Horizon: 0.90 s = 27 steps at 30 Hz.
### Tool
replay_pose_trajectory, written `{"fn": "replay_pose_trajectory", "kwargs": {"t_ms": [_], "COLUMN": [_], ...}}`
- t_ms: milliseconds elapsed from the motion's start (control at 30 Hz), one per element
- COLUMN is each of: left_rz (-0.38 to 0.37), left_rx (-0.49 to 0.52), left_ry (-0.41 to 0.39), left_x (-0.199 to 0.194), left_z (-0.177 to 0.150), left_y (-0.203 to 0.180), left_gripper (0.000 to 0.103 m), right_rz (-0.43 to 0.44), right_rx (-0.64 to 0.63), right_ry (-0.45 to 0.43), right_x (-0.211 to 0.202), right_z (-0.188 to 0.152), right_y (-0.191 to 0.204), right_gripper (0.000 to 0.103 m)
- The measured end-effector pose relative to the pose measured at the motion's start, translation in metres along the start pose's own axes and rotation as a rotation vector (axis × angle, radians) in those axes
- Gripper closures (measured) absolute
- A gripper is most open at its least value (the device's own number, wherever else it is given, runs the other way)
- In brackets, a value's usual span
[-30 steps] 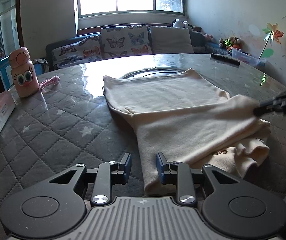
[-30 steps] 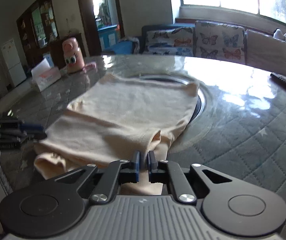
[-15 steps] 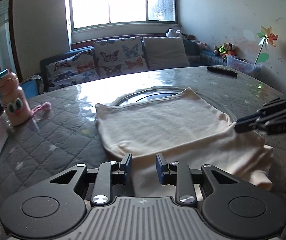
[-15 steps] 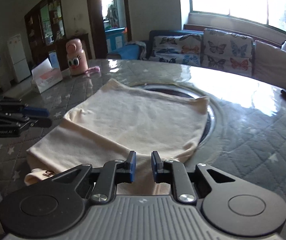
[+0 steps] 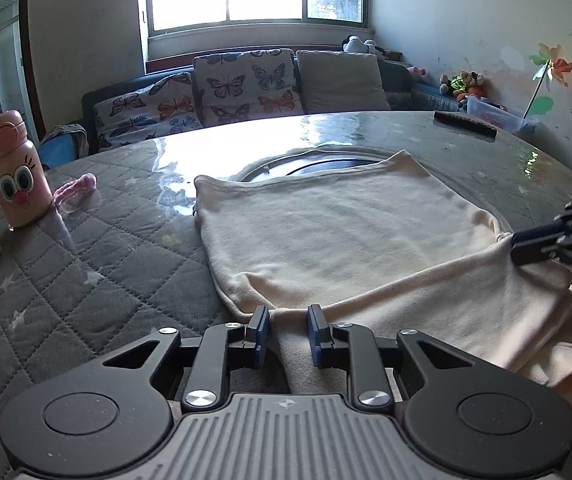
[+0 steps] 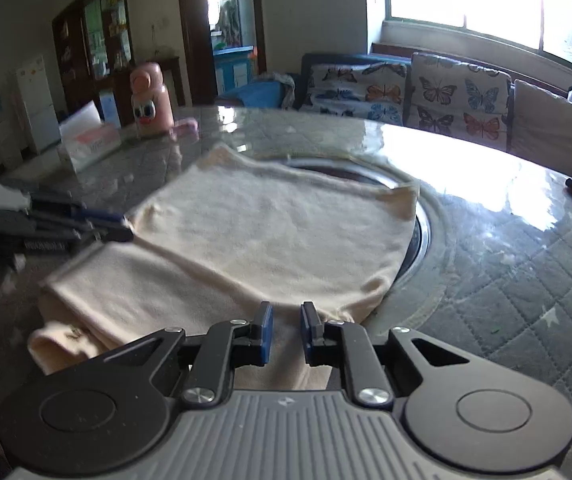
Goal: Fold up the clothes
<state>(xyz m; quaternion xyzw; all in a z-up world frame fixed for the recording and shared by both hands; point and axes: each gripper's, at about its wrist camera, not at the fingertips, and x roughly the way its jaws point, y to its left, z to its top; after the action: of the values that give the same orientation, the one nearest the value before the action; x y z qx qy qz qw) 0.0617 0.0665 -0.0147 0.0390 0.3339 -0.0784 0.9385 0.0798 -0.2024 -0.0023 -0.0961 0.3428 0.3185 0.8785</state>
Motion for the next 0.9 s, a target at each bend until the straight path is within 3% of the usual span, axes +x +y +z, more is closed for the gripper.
{"fn": "replay_pose_trajectory", "kwargs": {"t_ms": [267, 433, 567, 767, 900], "left_rz": [-0.009, -0.025, -0.043, -0.079, -0.091], "left_rx": [0.114, 0.215, 0.347, 0.497, 0.541], "left_ry": [-0.031, -0.028, -0.025, -0.044, -0.078], "left_x": [-0.040, -0.066, -0.082, -0.083, -0.075], "left_z": [-0.007, -0.028, -0.049, -0.070, -0.074], "left_y": [-0.013, -0.025, -0.042, -0.071, -0.086], "left_gripper": [0.076, 0.062, 0.053, 0.046, 0.046], "right_rz": [0.024, 0.000, 0.003, 0.001, -0.002], "right_rx": [-0.058, -0.126, -0.135, -0.159, -0.169], "right_ry": [-0.010, 0.029, 0.001, 0.025, 0.003], "right_x": [-0.020, -0.022, -0.034, -0.031, -0.041], "right_z": [-0.004, -0.019, -0.020, -0.028, -0.027], "right_y": [0.008, 0.014, 0.017, 0.020, 0.024], "right_gripper": [0.087, 0.084, 0.083, 0.081, 0.070]}}
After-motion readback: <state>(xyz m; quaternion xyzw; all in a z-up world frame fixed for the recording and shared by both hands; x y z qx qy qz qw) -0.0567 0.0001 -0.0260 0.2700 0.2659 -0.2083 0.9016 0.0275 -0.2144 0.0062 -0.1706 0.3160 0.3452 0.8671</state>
